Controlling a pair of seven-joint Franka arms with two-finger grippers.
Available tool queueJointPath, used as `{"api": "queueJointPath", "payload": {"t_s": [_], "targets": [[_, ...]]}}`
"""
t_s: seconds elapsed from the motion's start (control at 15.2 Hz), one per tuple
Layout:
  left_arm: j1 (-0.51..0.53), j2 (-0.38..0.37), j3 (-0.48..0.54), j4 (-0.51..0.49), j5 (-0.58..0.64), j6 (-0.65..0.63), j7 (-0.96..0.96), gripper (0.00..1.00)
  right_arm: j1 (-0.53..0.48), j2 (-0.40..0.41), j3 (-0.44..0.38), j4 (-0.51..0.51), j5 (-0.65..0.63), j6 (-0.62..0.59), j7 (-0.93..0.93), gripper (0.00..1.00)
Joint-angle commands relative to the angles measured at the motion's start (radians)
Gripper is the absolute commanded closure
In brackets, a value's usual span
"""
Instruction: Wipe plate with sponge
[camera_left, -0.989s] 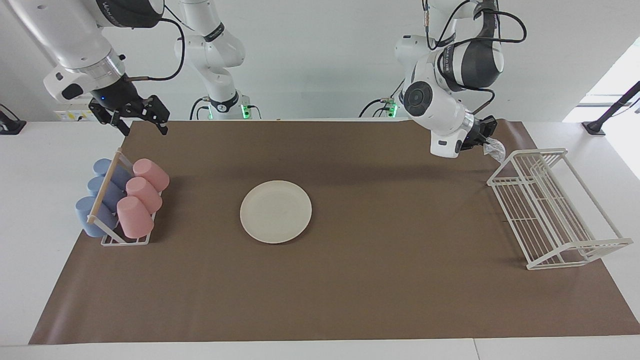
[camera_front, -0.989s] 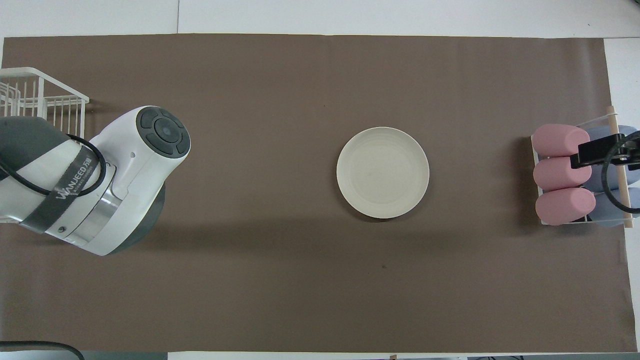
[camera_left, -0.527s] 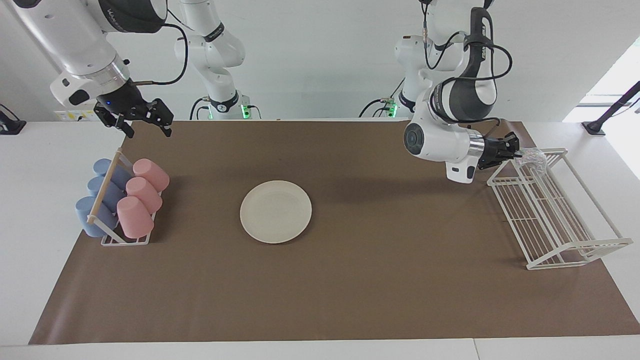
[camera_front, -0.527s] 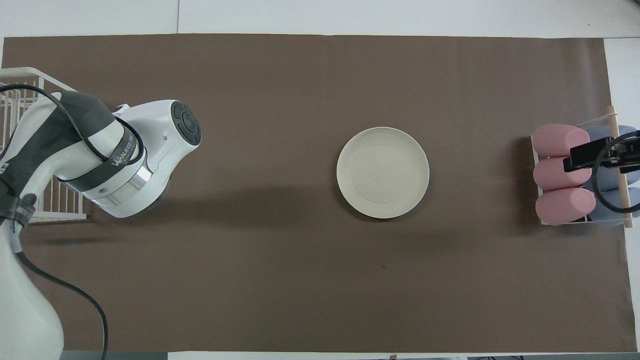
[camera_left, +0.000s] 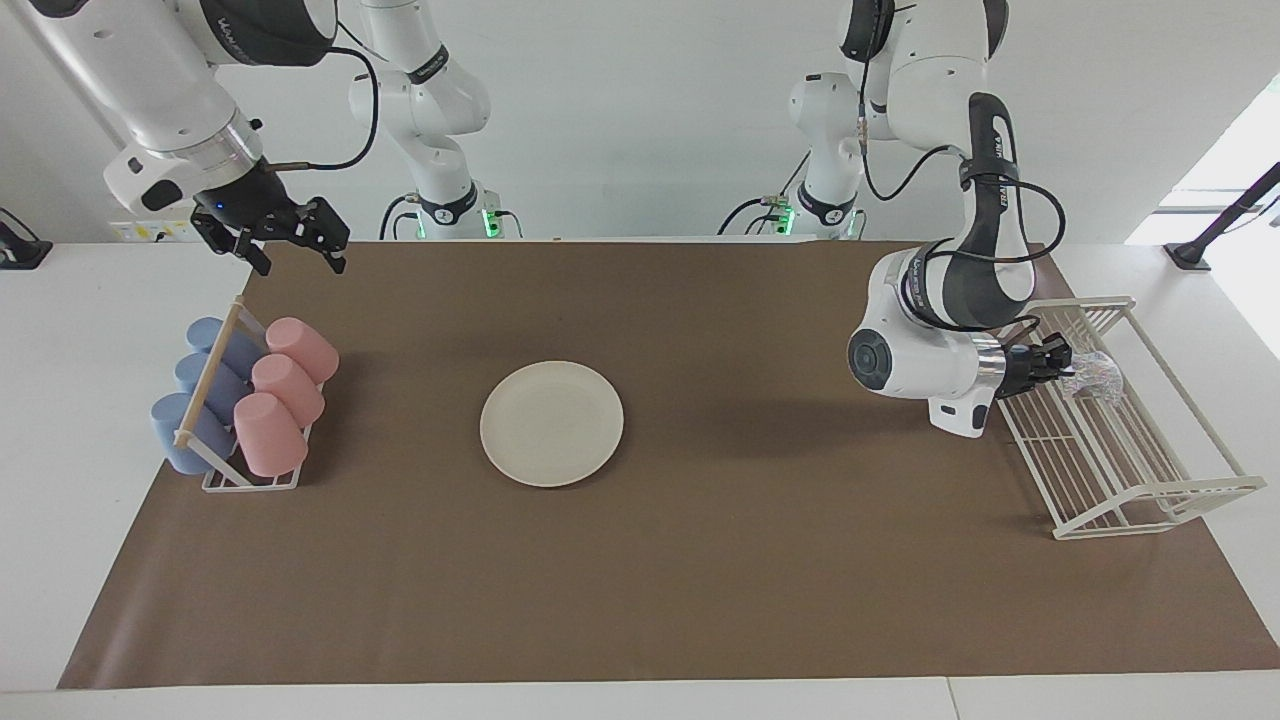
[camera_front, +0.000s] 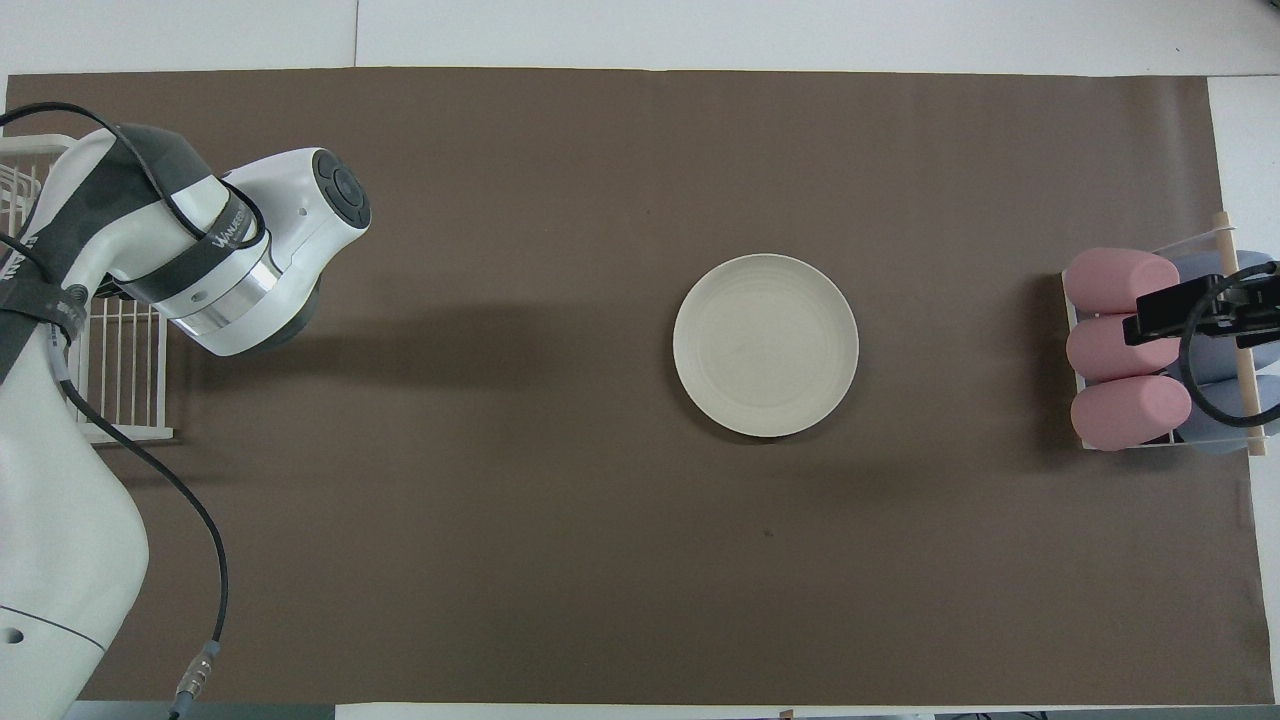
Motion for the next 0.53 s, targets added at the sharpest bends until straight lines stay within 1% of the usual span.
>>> {"api": "queueJointPath", "payload": {"t_s": [0.0,0.33,0.4,0.46], "targets": [[-0.003,0.001,-0.004,0.017,-0.032,0.000,-0.004,1.00,-0.005,-0.011,0.005,-0.009,-0.003,-0.024,0.011,0.00],[-0.001,0.001,-0.006,0.017,-0.039,0.007,-0.010,1.00,-0.003,-0.009,0.005,-0.004,-0.012,-0.013,0.011,0.00],[-0.001,0.001,-0.006,0.017,-0.039,0.009,-0.010,0.95,-0.003,-0.009,0.005,-0.004,-0.025,-0.015,0.009,0.00],[-0.001,0.001,-0.006,0.016,-0.039,0.010,-0.011,0.01,-0.003,-0.009,0.005,-0.004,-0.034,-0.016,0.008,0.00]]}}
